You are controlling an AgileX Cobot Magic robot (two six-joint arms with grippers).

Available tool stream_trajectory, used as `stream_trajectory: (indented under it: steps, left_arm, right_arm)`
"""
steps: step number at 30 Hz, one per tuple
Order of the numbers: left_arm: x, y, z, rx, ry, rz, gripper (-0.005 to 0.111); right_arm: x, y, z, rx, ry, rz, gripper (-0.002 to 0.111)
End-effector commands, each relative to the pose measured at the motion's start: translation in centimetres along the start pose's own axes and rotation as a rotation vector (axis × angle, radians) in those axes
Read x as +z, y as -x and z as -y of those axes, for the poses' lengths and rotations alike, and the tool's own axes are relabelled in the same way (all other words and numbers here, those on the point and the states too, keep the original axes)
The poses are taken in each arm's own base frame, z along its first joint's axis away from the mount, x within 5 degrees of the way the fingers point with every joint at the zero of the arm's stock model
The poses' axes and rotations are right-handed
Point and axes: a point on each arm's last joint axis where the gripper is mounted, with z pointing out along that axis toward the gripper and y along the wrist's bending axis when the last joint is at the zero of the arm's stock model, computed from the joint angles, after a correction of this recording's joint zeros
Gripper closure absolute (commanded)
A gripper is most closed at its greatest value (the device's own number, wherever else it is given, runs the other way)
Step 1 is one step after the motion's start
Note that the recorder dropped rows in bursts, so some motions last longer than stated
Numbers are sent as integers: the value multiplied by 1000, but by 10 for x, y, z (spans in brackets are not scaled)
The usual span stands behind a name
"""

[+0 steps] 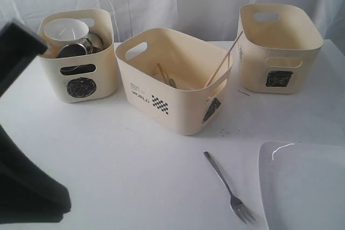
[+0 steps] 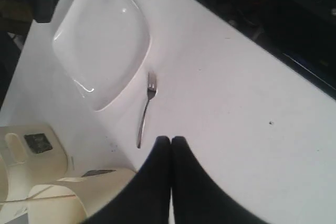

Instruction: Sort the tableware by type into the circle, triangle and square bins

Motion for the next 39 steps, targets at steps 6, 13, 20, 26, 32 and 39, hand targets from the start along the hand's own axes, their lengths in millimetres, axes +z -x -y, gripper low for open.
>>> stream_trajectory:
  steps: [6,13,20,26,32,39]
  left_arm:
    - [-11,4,0,-10,91,14,107]
    - [-33,11,-23,-731,419,258,107]
    - [-29,-13,-25,-1148,551,291,107]
    - [-14,-53,7,-1447,842,347,107]
    - [-7,-71,59,-1473,1062,325,107]
    - [8,-87,120,-1460,1290,192,107]
  right_arm:
    - [0,0,0,-5,8,14,108]
    - [0,0,0,-5,8,14,108]
    - [0,0,0,-5,8,14,108]
    - [0,0,0,-5,8,14,108]
    - [0,0,0,-5,8,14,108]
    - [0,0,0,-5,8,14,108]
